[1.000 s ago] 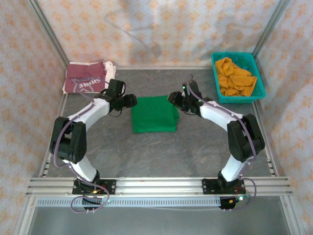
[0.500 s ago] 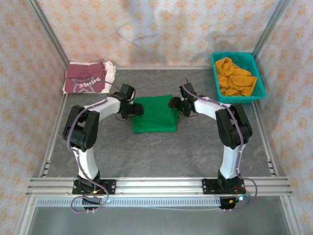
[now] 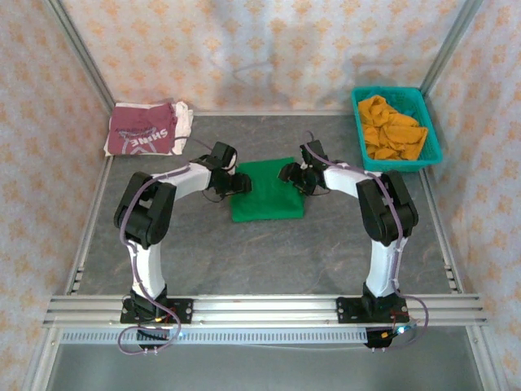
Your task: Fold and stack the t-shirts
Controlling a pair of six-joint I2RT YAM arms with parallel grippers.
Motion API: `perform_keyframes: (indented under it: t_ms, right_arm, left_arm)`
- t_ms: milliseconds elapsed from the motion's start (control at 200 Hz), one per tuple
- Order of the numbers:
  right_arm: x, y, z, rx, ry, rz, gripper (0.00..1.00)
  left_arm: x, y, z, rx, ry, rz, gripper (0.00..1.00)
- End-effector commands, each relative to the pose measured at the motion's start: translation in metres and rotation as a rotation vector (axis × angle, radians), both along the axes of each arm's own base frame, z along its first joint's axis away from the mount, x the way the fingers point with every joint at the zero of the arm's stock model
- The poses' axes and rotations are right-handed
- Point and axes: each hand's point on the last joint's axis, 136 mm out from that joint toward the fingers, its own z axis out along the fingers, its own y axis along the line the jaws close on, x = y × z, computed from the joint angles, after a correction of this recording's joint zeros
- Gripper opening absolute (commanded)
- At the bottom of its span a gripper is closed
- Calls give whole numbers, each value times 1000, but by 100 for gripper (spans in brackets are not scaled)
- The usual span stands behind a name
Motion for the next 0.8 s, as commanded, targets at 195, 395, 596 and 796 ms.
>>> perform_keyframes:
  t_ms: [195, 395, 596, 796]
  right_arm:
    - [-4, 32, -17, 148, 30, 41, 63]
    - [-5, 30, -13, 144, 19, 38, 63]
    - [-3, 12, 11, 92, -37, 36, 64]
    - [-4, -26, 42, -84, -148, 14, 68]
  left_arm:
    - [19, -31, -5, -114, -35, -9, 36]
    - [18, -26, -9, -81, -30, 4, 6]
    - [18, 3, 2, 11, -54, 58, 0]
    - [17, 24, 45, 166, -106, 106, 0]
